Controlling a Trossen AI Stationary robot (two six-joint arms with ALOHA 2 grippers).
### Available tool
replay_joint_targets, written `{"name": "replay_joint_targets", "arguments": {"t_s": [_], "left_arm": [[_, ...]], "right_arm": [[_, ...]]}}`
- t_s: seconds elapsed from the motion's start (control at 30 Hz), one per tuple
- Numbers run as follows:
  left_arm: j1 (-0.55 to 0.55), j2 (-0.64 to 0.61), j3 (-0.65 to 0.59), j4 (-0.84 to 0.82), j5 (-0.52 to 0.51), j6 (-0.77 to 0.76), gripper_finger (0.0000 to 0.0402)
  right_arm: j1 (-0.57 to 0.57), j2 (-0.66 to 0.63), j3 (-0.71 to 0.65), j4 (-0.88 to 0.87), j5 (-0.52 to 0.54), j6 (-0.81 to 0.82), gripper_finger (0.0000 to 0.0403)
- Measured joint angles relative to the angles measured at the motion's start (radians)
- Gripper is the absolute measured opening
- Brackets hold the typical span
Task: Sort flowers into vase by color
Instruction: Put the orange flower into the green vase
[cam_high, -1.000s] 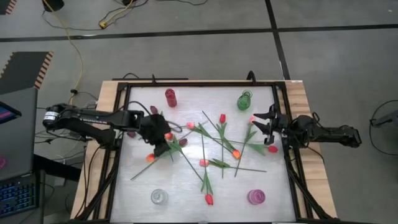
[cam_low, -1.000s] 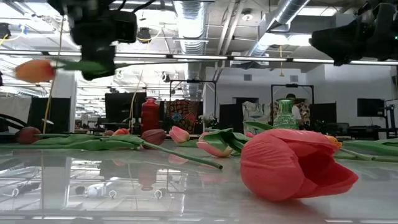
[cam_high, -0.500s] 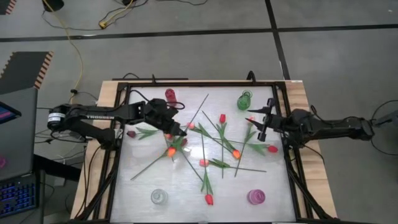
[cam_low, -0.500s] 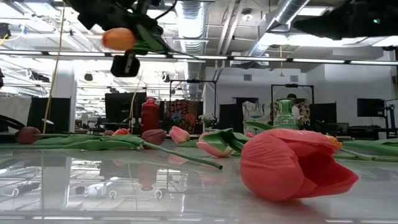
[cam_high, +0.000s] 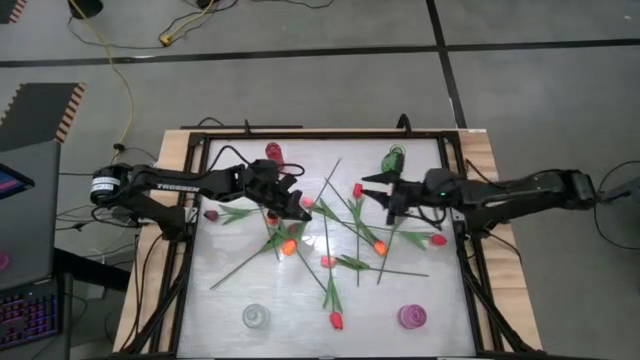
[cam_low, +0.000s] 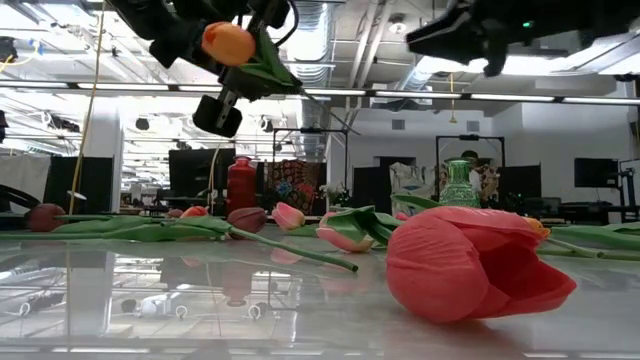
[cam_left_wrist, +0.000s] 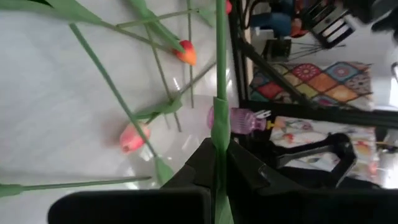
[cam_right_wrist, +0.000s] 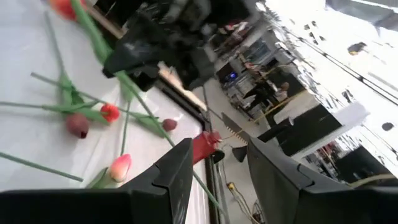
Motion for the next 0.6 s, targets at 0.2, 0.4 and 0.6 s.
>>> {"name": "replay_joint_targets", "arguments": {"t_s": [0.2, 0.4, 0.6], "left_arm": [[0.0, 0.003, 0.0, 0.053, -0.01, -0.045, 0.0005], [0.0, 0.003, 0.0, 0.079, -0.011, -0.055, 0.0005], [0.0, 0.003, 0.0, 0.077, -0.011, -0.052, 0.0005]], "right_arm": [[0.035, 0.188, 0.105, 0.001, 0.0, -0.089, 0.018], [0.072, 0.362, 0.213, 0.001, 0.001, -0.181, 0.0178], [0.09, 0.505, 0.312, -0.001, 0.036, -0.188, 0.017]]}}
